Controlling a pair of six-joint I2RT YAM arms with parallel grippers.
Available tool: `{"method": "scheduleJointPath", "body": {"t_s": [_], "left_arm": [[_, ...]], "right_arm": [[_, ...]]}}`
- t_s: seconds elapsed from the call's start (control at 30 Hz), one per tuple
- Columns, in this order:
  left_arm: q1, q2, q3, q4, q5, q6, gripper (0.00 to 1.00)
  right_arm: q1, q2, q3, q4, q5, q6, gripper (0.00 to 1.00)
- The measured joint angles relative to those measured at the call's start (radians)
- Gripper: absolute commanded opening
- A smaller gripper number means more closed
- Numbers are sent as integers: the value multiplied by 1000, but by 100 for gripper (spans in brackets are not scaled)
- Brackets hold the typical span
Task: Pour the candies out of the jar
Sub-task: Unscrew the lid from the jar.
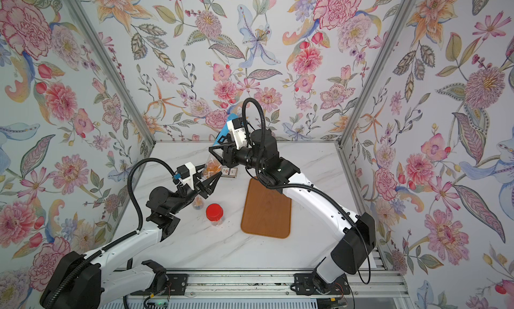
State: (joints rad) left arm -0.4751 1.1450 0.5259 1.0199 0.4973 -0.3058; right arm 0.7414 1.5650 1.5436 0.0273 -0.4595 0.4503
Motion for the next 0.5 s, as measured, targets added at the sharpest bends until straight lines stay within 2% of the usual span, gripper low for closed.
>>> {"method": "scheduleJointPath", "body": {"t_s": [0.17,0.33,0.5], "left_arm": [[21,50,3,123,109,-94,0],[24,80,16,187,176,-140,0],[24,80,24,177,207,-136,0]], "right_arm": [[-50,-13,-24,54,-195,-58,41],[-62,-41,-25,21,-241,-131,42],[-64,-64,-24,-35,-248,-185,41]]}}
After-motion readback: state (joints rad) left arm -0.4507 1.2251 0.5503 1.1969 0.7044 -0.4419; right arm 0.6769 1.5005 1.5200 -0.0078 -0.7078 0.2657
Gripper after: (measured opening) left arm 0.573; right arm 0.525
